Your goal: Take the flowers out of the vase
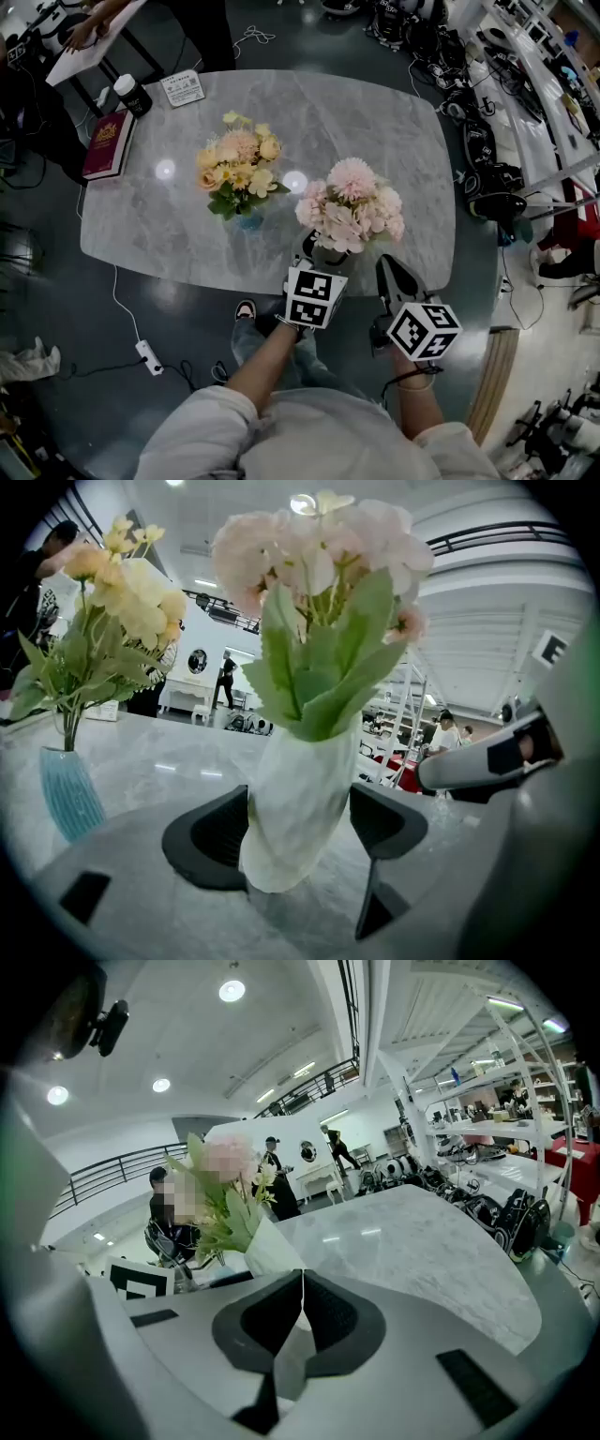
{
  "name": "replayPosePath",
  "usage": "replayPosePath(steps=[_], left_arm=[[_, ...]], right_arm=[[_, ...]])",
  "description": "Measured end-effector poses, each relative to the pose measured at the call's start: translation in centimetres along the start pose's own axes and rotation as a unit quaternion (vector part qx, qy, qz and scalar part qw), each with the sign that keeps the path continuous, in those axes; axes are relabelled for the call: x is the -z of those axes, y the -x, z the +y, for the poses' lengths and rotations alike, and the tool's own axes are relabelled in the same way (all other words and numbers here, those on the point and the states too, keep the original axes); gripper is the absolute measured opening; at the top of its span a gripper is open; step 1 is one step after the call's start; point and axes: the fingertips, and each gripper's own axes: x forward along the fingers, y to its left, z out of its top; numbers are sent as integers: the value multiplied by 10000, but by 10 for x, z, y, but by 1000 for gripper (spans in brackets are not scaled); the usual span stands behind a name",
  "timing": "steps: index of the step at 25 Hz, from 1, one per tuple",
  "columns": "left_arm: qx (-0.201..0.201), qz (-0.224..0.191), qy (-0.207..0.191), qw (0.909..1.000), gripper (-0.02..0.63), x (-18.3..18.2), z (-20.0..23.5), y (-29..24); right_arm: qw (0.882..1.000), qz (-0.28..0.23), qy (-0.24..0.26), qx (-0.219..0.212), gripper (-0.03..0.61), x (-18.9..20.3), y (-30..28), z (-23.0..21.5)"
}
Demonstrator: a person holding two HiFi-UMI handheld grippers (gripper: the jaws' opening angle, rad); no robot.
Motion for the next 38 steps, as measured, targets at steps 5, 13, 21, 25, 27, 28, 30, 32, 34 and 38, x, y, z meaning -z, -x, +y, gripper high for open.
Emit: replayPosePath(steps=[5,13,21,25,27,28,30,32,34,38], left_arm=[[48,31,-78,10000,344,2,0,-1],[263,84,-196,9994,339,2,-2,1],[273,32,-231,9994,337,2,-3,-2],[271,39,-276,9992,336,2,-3,-1],[283,43,-290,9992,336,3,-2,-1],[295,43,-296,9991,336,3,-1,-1],[319,54,-315,9990,334,4,0,-1],[337,81,-349,9988,333,4,-1,0],[345,103,-385,9986,332,4,-3,0],[357,125,-442,9983,330,4,-5,-1]], right_arm=[[9995,-31,171,-263,6,-5,-5,8],[9933,135,813,-806,148,-16,-17,26],[9711,385,2027,-1201,212,-24,-39,49],[9662,389,2185,-1310,219,-28,-49,57],[9646,402,2208,-1387,222,-29,-54,60],[9640,408,2209,-1425,222,-29,-57,62],[9633,414,2192,-1492,223,-31,-62,64],[9620,399,2221,-1538,224,-34,-65,66],[9608,361,2248,-1584,225,-37,-66,69],[9584,286,2284,-1687,224,-43,-71,77]])
